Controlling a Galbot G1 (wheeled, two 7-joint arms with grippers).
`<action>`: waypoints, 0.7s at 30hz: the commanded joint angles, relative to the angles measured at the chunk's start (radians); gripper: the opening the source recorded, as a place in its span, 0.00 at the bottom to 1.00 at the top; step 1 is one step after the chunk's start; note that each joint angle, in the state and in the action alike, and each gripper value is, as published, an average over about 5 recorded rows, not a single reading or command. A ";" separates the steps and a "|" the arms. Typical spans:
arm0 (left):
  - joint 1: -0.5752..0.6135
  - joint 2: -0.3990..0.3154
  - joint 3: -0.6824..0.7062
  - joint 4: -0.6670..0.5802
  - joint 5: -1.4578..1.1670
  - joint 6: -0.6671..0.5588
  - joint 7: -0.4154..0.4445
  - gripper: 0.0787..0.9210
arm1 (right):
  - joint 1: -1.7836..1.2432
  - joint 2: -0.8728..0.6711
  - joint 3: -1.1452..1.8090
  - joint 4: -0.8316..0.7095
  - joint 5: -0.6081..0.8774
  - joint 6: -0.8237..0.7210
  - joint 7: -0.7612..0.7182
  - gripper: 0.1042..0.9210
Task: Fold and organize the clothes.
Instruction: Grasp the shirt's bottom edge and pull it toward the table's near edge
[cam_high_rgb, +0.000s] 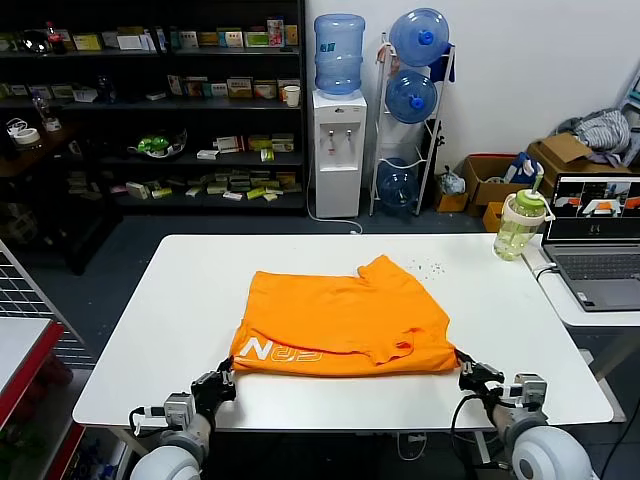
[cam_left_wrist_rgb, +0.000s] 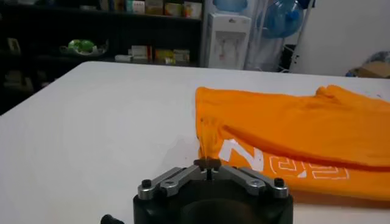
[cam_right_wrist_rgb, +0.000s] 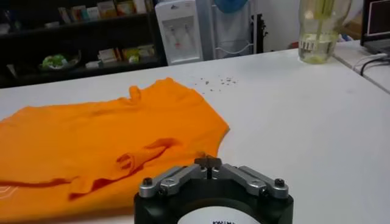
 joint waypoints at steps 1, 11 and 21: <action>0.117 0.056 -0.043 -0.118 -0.071 0.002 -0.014 0.01 | -0.183 -0.030 0.090 0.129 0.024 -0.023 0.022 0.02; 0.232 0.068 -0.042 -0.181 -0.077 0.007 -0.031 0.01 | -0.291 -0.017 0.131 0.155 0.009 -0.055 0.046 0.02; 0.238 0.061 -0.050 -0.185 -0.074 0.044 -0.023 0.22 | -0.253 -0.016 0.123 0.163 -0.066 -0.072 0.038 0.21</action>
